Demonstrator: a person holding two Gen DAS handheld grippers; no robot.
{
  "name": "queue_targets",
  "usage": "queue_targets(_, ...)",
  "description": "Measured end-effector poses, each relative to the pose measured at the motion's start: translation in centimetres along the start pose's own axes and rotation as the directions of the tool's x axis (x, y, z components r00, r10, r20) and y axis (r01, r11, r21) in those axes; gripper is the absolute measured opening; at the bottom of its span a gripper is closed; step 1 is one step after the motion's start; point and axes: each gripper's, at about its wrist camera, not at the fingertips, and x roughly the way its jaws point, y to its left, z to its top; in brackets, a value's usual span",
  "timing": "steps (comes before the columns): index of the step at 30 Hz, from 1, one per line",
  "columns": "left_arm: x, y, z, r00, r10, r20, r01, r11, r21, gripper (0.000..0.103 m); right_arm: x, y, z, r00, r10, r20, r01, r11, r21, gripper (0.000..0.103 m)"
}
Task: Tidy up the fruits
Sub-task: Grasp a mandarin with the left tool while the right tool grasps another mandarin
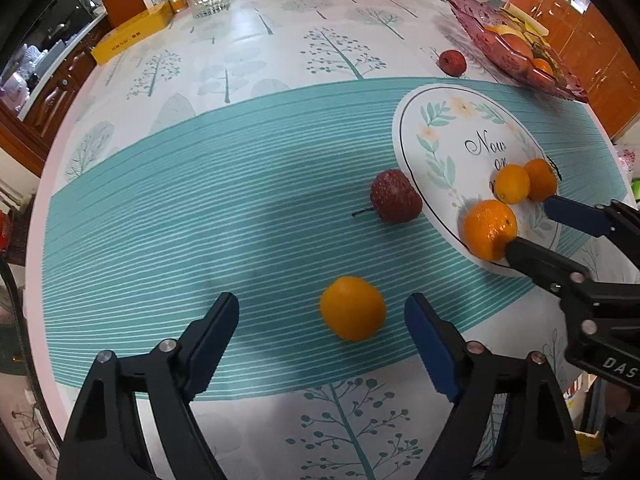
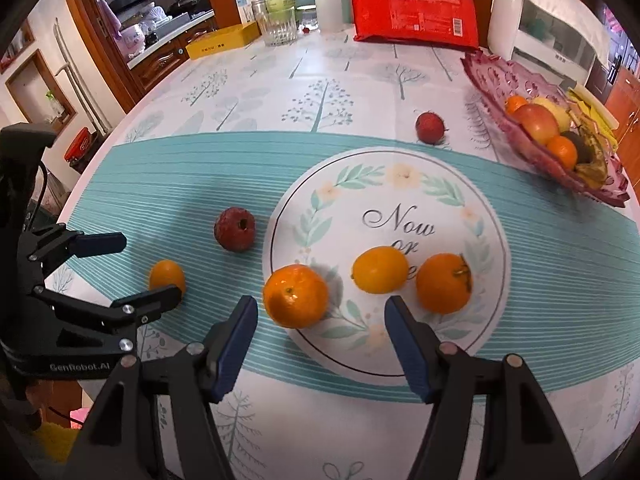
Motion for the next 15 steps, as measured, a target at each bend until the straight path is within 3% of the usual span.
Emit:
queue_targets(5, 1.0, -0.2, -0.3, 0.999, -0.029, -0.03, 0.03, 0.999, 0.022, 0.06, 1.0, 0.8, 0.1, 1.0, -0.015, -0.012, 0.015, 1.0, -0.006, 0.06)
queue_targets(15, 1.3, -0.5, -0.4, 0.996, -0.082, -0.031, 0.083, 0.996, 0.035, 0.037, 2.3, 1.4, 0.1, 0.999, 0.01, -0.032, -0.01, 1.0, -0.003, 0.041)
